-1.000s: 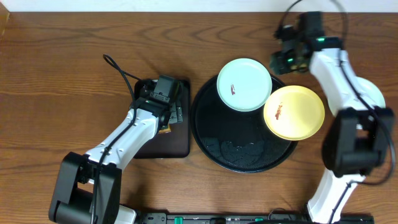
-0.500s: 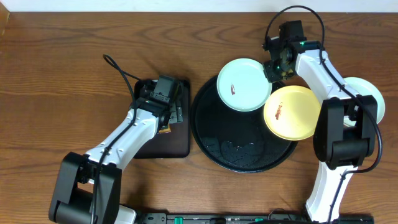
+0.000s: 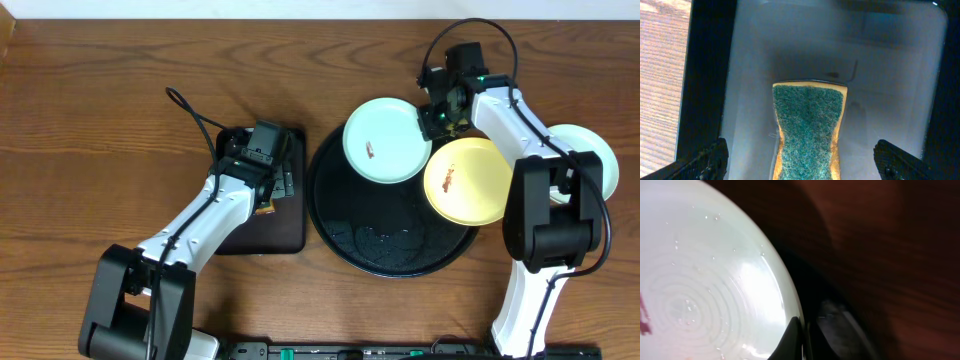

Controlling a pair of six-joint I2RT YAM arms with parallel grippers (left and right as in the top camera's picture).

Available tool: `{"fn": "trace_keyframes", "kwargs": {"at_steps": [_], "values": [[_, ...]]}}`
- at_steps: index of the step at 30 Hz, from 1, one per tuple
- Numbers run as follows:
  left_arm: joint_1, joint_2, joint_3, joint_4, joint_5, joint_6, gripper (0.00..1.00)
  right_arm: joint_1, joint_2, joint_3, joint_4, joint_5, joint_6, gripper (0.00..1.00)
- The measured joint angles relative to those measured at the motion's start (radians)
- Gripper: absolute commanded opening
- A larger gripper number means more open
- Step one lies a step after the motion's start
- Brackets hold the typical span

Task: Clean dirty plates on tray and stack at the side
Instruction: 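Move the right gripper back toward the upper pale green plate, then grasp the rim of the pale green plate with the right gripper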

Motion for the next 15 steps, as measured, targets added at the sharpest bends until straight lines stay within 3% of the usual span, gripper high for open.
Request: {"fn": "trace_keyframes", "kwargs": {"at_steps": [15], "values": [[0.000,0.000,0.000,0.000,0.000,0.000,0.94,0.057,-0.076,-0.017,-0.345,-0.053,0.272,0.01]]}}
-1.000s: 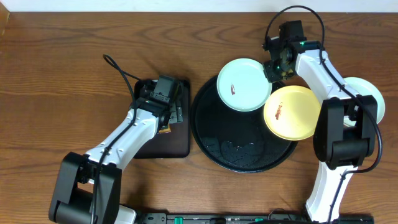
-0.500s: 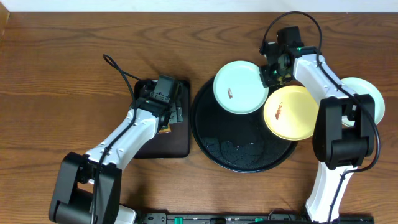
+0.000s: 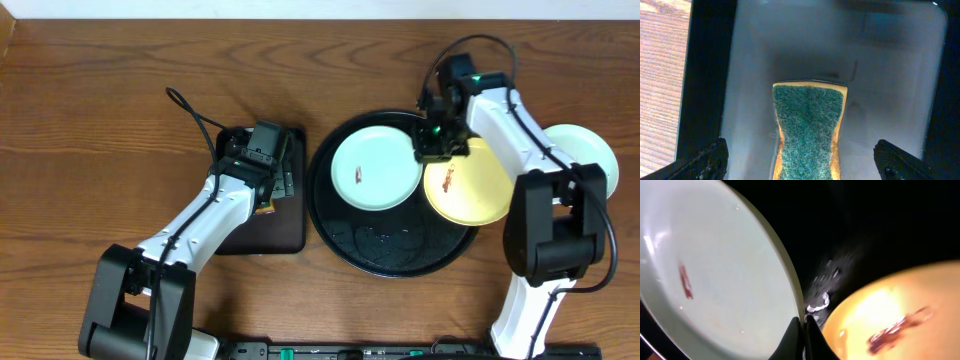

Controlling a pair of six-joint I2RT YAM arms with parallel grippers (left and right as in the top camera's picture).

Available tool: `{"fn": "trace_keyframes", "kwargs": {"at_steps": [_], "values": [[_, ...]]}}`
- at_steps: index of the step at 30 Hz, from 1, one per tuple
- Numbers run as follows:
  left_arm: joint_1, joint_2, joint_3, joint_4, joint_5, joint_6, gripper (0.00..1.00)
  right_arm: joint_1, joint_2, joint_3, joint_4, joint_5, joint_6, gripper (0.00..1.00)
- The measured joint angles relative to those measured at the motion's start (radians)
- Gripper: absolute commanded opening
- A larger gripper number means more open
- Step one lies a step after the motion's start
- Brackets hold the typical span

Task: Clean dirty plates on tray and stack at the side
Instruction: 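Grasp the rim of the pale green plate with the right gripper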

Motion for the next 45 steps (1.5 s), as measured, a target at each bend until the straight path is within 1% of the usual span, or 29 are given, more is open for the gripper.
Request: {"fn": "trace_keyframes", "kwargs": {"at_steps": [4,7,12,17,20,23,25,29,34,37,38,45], "values": [[0.000,0.000,0.000,0.000,0.000,0.000,0.94,0.057,0.000,-0.023,-0.020,0.013,0.063,0.01],[0.000,0.000,0.000,0.000,0.000,0.000,0.94,0.098,0.000,-0.023,-0.046,0.065,0.113,0.02],[0.000,0.000,0.000,0.000,0.000,0.000,0.94,0.137,0.000,-0.023,-0.060,0.148,0.171,0.11],[0.000,0.000,0.000,0.000,0.000,0.000,0.94,0.145,0.000,-0.028,-0.054,0.179,0.175,0.18],[0.000,0.000,0.000,0.000,0.000,0.000,0.94,0.146,0.000,-0.045,-0.038,0.187,0.174,0.19],[0.000,0.000,0.000,0.000,0.000,0.000,0.94,0.146,0.000,-0.069,-0.003,0.190,0.167,0.19],[0.000,0.000,0.000,0.000,0.000,0.000,0.94,0.148,0.000,-0.081,0.024,0.192,0.162,0.17],[0.000,0.000,0.000,0.000,0.000,0.000,0.94,0.164,0.000,-0.100,0.058,0.200,0.151,0.07],[0.000,0.000,0.000,-0.004,0.002,0.000,0.93,0.166,0.000,-0.135,0.112,0.205,0.149,0.09],[0.000,0.000,0.000,-0.031,0.024,0.000,0.89,0.172,-0.002,-0.148,0.129,0.206,0.146,0.10],[0.000,0.000,0.000,-0.044,0.042,0.000,0.85,0.175,-0.003,-0.149,0.130,0.209,0.143,0.10],[0.000,0.027,0.000,-0.061,0.087,-0.020,0.84,0.177,-0.003,-0.151,0.132,0.212,0.122,0.10]]}}
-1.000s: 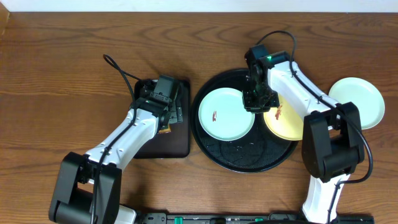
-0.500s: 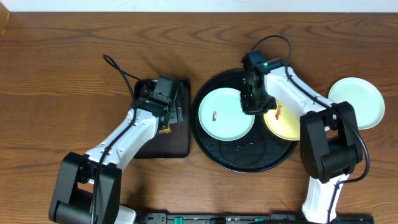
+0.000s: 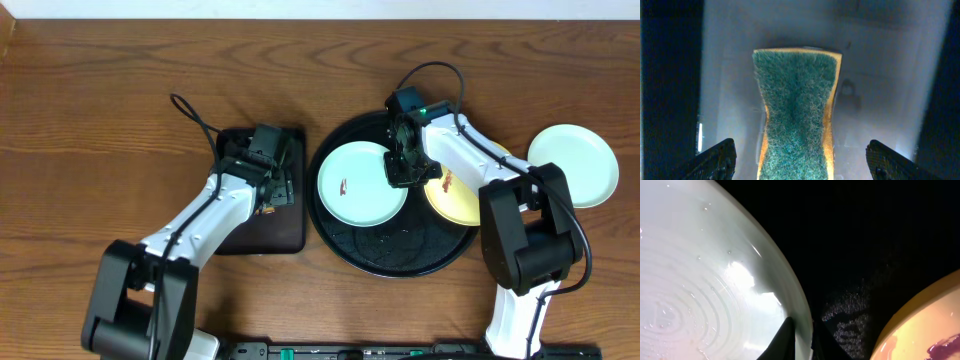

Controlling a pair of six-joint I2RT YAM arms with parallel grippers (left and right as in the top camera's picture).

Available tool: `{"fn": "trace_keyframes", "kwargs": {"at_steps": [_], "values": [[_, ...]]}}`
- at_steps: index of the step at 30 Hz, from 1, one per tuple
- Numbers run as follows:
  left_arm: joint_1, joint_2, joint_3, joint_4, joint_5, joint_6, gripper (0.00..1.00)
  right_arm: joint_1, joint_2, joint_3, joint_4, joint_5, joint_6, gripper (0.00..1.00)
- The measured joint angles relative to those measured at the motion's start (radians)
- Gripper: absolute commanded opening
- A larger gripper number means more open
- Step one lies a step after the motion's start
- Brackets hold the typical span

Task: Clean dirty plates on tray and stack at the side
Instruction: 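Grasp the rim of the pale green plate with the right gripper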

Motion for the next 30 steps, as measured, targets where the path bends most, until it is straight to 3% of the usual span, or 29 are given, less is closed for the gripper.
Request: {"fn": "trace_keyframes", "kwargs": {"at_steps": [2,3,4,5,6,7,9,11,12,13,19,21,22,23,24,26,27,28,29,30], "values": [[0.000,0.026,0.000,0.000,0.003,-0.002,0.84,0.000,0.000,0.000,0.000,0.000,-0.006,0.10],[0.000,0.040,0.000,0.000,0.004,-0.003,0.76,0.000,0.000,0.000,0.000,0.000,-0.009,0.10],[0.000,0.058,0.000,0.001,0.005,-0.006,0.55,0.000,0.000,0.000,0.000,0.000,-0.010,0.11],[0.000,0.073,0.000,0.002,0.008,-0.010,0.24,0.000,0.000,0.000,0.000,0.000,-0.012,0.11],[0.000,0.087,0.000,0.002,0.010,-0.008,0.08,0.000,0.000,0.000,0.000,0.000,-0.014,0.11],[0.000,0.095,0.000,0.004,0.013,-0.010,0.08,0.000,0.000,0.000,0.000,0.000,-0.015,0.11],[0.000,0.095,0.000,0.007,0.013,-0.010,0.09,0.000,0.000,0.000,0.000,0.000,-0.018,0.11],[0.000,0.095,0.000,0.005,0.012,-0.005,0.63,0.000,0.000,0.000,0.000,0.000,-0.019,0.11],[0.000,0.095,0.000,0.005,0.012,-0.003,0.71,0.000,0.000,0.000,0.000,0.000,-0.021,0.12],[0.000,0.095,0.000,0.005,0.012,0.001,0.73,0.000,0.000,-0.001,0.000,0.000,-0.021,0.13],[0.000,0.095,0.010,0.014,0.009,0.009,0.68,0.000,0.000,-0.003,0.000,0.000,-0.022,0.14],[0.000,0.095,0.011,0.039,0.006,0.005,0.54,0.000,0.000,-0.003,0.001,0.000,-0.023,0.15],[0.000,0.095,0.011,0.051,0.003,0.006,0.37,0.000,0.000,-0.003,0.001,0.000,-0.024,0.15],[0.000,0.095,0.012,0.056,0.001,0.008,0.13,0.000,0.000,-0.003,0.001,0.000,-0.024,0.15],[0.000,0.095,0.012,0.056,-0.002,0.012,0.08,0.000,0.000,-0.003,0.000,0.000,-0.024,0.15],[0.000,0.095,0.012,0.057,-0.004,0.020,0.08,0.000,0.000,-0.003,0.000,0.000,-0.024,0.15],[0.000,0.095,0.012,0.057,-0.005,0.024,0.28,0.000,0.000,-0.003,0.000,0.000,-0.024,0.15],[0.000,0.095,0.012,0.059,-0.005,0.026,0.59,0.000,0.000,-0.003,0.000,0.000,-0.024,0.15],[0.000,0.095,0.012,0.063,-0.006,0.028,0.77,0.000,0.000,-0.003,0.000,0.000,-0.024,0.15],[0.000,0.095,0.012,0.071,-0.012,0.027,0.78,0.000,0.000,-0.003,0.000,0.000,-0.024,0.15]]}}
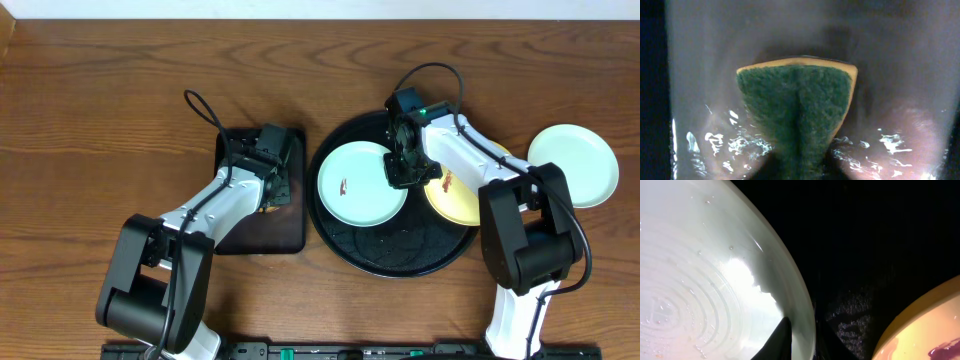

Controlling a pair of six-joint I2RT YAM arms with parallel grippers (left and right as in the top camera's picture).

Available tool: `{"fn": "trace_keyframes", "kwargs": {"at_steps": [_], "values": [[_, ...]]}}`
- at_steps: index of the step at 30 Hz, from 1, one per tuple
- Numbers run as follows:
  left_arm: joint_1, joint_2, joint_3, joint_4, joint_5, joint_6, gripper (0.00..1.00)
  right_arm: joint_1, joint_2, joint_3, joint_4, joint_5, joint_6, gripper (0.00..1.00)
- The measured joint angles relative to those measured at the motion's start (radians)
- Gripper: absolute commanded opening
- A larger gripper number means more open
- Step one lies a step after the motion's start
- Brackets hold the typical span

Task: Clean dirty plates on tray and stack at the side
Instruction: 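Grasp the rim of the pale green plate with the right gripper, then carry the sponge with the left gripper over the held pale green plate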

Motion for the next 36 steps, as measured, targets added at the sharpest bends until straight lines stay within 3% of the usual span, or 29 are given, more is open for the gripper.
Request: {"fn": "trace_keyframes", "kwargs": {"at_steps": [13,14,15,16,19,20,21,22,27,30,32,34,36], "values": [[0.000,0.000,0.000,0.107,-0.049,-0.001,0.78,0.000,0.000,0.000,0.000,0.000,-0.004,0.15],[0.000,0.000,0.000,0.113,-0.049,-0.001,0.72,0.000,0.000,0.000,-0.001,0.000,-0.004,0.15],[0.000,0.001,0.000,0.120,-0.049,-0.005,0.32,0.000,0.000,0.000,-0.001,0.000,-0.004,0.15],[0.000,0.003,0.000,0.127,-0.051,-0.005,0.08,0.000,0.000,0.000,0.000,0.000,-0.004,0.15],[0.000,0.014,0.000,0.145,-0.057,-0.002,0.11,0.000,0.000,0.000,-0.001,0.000,-0.004,0.15],[0.000,0.015,0.000,0.145,-0.058,0.003,0.40,0.000,0.000,0.000,-0.001,0.000,-0.004,0.15],[0.000,0.015,0.000,0.143,-0.058,0.004,0.62,0.000,0.000,0.000,0.000,0.000,-0.004,0.15],[0.000,0.015,0.000,0.139,-0.058,0.001,0.64,0.000,0.000,0.000,0.000,0.000,-0.004,0.16],[0.000,0.014,0.002,0.063,-0.029,-0.002,0.64,0.000,0.000,0.000,0.001,0.000,-0.004,0.16],[0.000,0.010,0.002,0.034,0.007,-0.004,0.56,0.000,0.000,-0.001,0.004,0.000,-0.004,0.16],[0.000,0.008,0.002,0.018,0.024,-0.004,0.44,0.000,0.000,-0.001,0.004,0.000,-0.004,0.16],[0.000,0.004,0.001,0.009,0.032,-0.001,0.40,0.000,0.000,-0.001,0.004,0.000,-0.004,0.16],[0.000,0.004,0.002,0.012,0.035,-0.004,0.21,0.000,0.000,-0.001,0.004,0.000,-0.004,0.16]]}}
